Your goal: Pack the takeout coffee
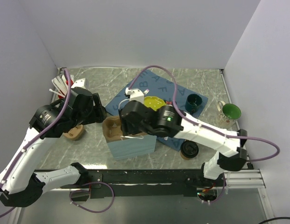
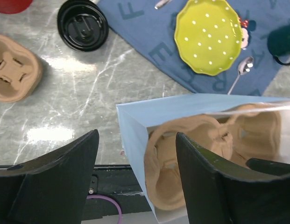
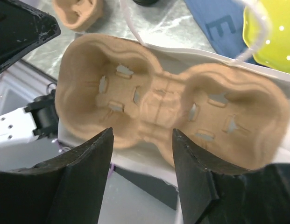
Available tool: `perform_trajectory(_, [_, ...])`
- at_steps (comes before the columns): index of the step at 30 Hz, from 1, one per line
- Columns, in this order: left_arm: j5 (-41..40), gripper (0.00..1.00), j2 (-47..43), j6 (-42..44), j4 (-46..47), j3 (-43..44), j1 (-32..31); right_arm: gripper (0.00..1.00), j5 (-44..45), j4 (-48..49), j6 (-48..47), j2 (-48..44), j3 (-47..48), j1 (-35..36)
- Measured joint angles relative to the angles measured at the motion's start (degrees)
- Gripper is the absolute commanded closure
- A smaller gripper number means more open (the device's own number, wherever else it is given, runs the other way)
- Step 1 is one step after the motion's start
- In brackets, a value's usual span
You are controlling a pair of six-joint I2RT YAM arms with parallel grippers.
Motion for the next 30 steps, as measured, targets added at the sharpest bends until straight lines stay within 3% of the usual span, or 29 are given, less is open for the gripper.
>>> perform_trajectory(7, [-0.9,0.28,0.1,-0.2,0.1,-0.5,2.1,0.36,4.9,-4.4,2.4,5.9,5.7,0.9])
perform_trajectory(20, [0.1,0.26,-0.5,0.2,0.9,-3.7,5.6,0.30,6.5,-6.1,2.1,6.3,5.7,1.0])
perform_trajectory(30, [0.3,0.26,-1.6,0.2,1.2,-5.4,6.3,0.31,7.0,-7.2,2.0,8.9,5.7,1.0])
